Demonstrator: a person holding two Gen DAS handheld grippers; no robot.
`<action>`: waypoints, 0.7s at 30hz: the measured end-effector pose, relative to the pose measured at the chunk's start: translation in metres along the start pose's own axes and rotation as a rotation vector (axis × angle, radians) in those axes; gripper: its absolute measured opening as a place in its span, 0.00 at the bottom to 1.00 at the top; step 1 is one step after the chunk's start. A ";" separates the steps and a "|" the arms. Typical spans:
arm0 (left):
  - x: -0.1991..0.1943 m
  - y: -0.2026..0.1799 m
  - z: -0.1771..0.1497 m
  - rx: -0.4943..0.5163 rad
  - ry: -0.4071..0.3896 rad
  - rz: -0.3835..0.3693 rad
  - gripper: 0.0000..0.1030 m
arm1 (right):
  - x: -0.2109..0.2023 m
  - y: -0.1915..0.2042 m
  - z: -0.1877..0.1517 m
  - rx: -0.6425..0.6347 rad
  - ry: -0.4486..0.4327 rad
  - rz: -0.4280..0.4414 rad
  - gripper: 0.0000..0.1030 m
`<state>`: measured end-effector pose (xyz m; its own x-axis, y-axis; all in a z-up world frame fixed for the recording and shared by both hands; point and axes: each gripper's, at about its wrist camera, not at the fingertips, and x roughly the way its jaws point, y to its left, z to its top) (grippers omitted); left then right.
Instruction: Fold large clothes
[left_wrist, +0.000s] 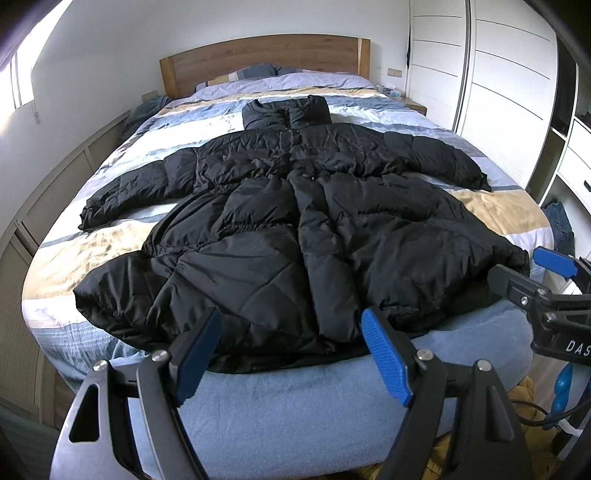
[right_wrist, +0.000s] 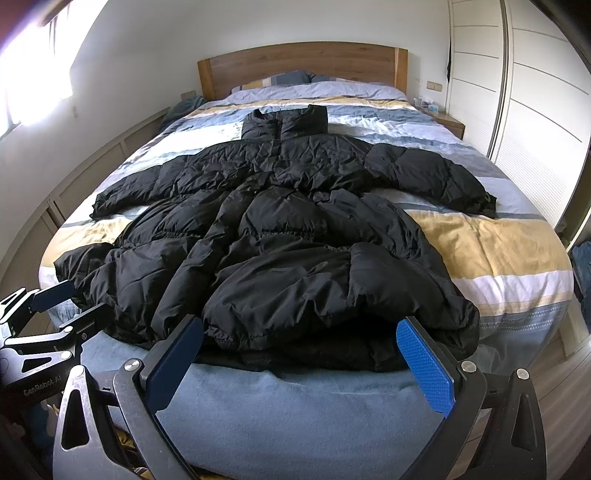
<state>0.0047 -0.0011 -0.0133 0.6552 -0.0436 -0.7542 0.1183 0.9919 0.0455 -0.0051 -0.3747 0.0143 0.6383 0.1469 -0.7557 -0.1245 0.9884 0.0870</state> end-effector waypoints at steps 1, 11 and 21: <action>0.000 0.000 0.000 0.000 0.000 0.000 0.75 | 0.000 0.000 0.000 0.000 0.001 0.001 1.00; 0.007 0.003 0.001 -0.015 0.018 -0.016 0.75 | 0.004 0.001 0.000 0.000 0.011 0.001 1.00; 0.016 0.006 0.002 -0.028 0.036 -0.031 0.75 | 0.015 0.001 0.002 -0.002 0.041 -0.003 1.00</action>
<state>0.0172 0.0036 -0.0237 0.6240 -0.0707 -0.7783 0.1172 0.9931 0.0037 0.0059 -0.3712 0.0042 0.6073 0.1425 -0.7816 -0.1241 0.9887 0.0838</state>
